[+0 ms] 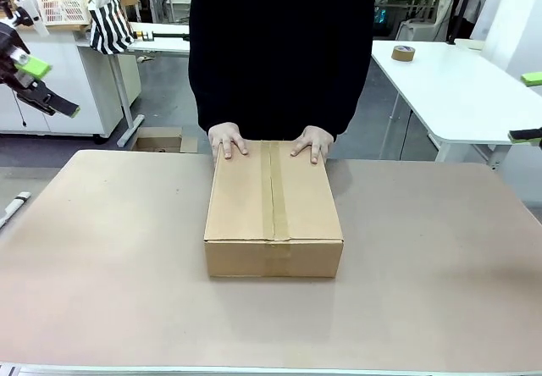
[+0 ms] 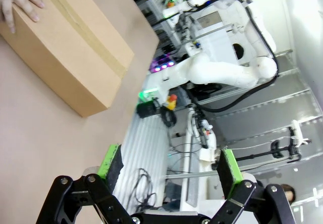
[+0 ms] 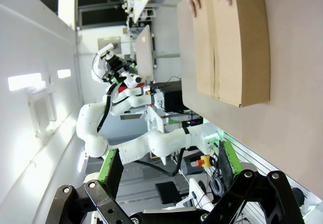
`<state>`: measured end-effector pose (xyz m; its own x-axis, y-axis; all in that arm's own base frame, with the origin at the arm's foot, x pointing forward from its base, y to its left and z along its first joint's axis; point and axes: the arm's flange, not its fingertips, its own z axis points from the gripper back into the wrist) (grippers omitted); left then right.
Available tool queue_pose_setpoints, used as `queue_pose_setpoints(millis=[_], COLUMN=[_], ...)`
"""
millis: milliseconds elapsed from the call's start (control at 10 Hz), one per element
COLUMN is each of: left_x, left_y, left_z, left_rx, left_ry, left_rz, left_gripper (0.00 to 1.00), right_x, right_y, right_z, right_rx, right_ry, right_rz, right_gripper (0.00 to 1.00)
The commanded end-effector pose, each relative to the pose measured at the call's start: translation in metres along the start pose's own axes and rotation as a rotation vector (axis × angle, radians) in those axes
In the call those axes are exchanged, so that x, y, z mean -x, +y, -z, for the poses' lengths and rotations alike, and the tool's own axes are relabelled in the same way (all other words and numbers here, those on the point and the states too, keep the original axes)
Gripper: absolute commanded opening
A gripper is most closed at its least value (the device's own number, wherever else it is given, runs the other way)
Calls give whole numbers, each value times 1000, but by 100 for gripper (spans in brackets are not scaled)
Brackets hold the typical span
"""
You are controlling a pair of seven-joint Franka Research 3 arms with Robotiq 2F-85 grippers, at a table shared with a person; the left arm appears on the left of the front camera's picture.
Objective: Pack the gift set into the box.
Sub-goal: Press and hold the closed box until the human finishes sealing it.
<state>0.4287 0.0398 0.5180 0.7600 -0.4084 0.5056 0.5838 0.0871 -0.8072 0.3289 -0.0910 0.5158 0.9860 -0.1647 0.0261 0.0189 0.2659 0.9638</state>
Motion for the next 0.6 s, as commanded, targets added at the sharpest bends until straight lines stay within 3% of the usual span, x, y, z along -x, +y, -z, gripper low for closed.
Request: queue_pose_setpoints(millis=[0, 100, 200, 300, 500], left_x=[-30, -51, -71, -82, -92], left_y=[-4, -6, -7, -9, -13], left_z=[35, 61, 92, 114, 148], left_rx=[-218, -316, -455, -502, -609], left_ry=[120, 170, 204, 236, 220], left_rz=[178, 331, 471, 569, 709], left_gripper=[100, 100, 100, 100, 100], right_x=[-9, -18, -25, -24, -10], right_y=[15, 31, 46, 56, 62], right_z=[27, 58, 92, 119, 163], right_rx=[61, 64, 41, 21, 68], right_ry=[8, -4, 72, 83, -18], right_rz=[-156, -370, -568, -666, -938], right_gripper=[100, 100, 100, 100, 100])
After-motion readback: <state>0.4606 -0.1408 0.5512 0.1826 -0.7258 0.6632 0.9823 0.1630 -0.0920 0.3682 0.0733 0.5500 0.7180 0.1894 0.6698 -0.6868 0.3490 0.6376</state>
